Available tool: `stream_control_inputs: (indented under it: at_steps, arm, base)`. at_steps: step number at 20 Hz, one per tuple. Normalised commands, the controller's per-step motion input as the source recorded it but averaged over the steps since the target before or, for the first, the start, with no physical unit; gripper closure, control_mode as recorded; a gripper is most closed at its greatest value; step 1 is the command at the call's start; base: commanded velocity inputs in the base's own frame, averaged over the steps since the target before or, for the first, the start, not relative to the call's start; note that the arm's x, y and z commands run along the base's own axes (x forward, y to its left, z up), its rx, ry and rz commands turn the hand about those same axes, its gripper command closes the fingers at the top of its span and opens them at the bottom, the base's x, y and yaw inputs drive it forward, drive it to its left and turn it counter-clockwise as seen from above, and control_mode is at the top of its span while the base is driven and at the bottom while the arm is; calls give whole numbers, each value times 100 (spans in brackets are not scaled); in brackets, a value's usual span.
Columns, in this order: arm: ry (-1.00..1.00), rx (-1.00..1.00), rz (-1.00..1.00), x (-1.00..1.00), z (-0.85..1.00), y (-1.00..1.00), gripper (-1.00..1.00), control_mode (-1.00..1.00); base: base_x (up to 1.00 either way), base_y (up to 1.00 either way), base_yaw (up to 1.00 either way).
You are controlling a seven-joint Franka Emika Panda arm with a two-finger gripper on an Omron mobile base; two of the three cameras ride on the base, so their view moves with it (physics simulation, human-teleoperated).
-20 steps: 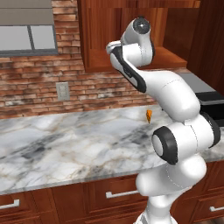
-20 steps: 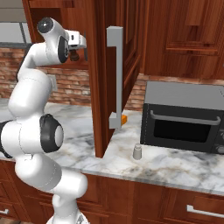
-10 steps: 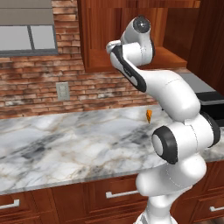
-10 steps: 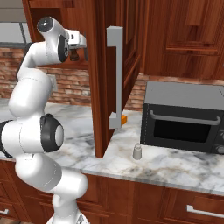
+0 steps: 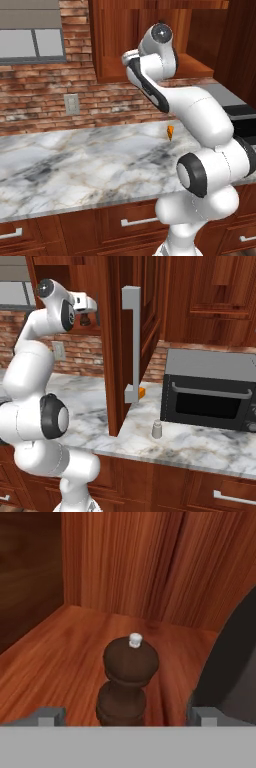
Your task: There are various items on the counter. Only move the condiments/shakers into the cabinet.
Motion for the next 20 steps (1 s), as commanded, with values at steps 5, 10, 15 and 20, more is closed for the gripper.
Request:
stream_control_inputs:
  at_steps: [5,10,15,20]
  arm:
    - [-9,-3,-5,-100,-19,-5,-100,-100]
    - [0,0,-20,-100,0,-8,-100,-100]
    - [5,0,-25,-100,-13,-34,-100,-100]
    - [40,0,-43,-75,-65,-64,-100,-100]
  base:
    - [0,0,0]
    - [0,0,0]
    - [0,0,0]
    - [0,0,0]
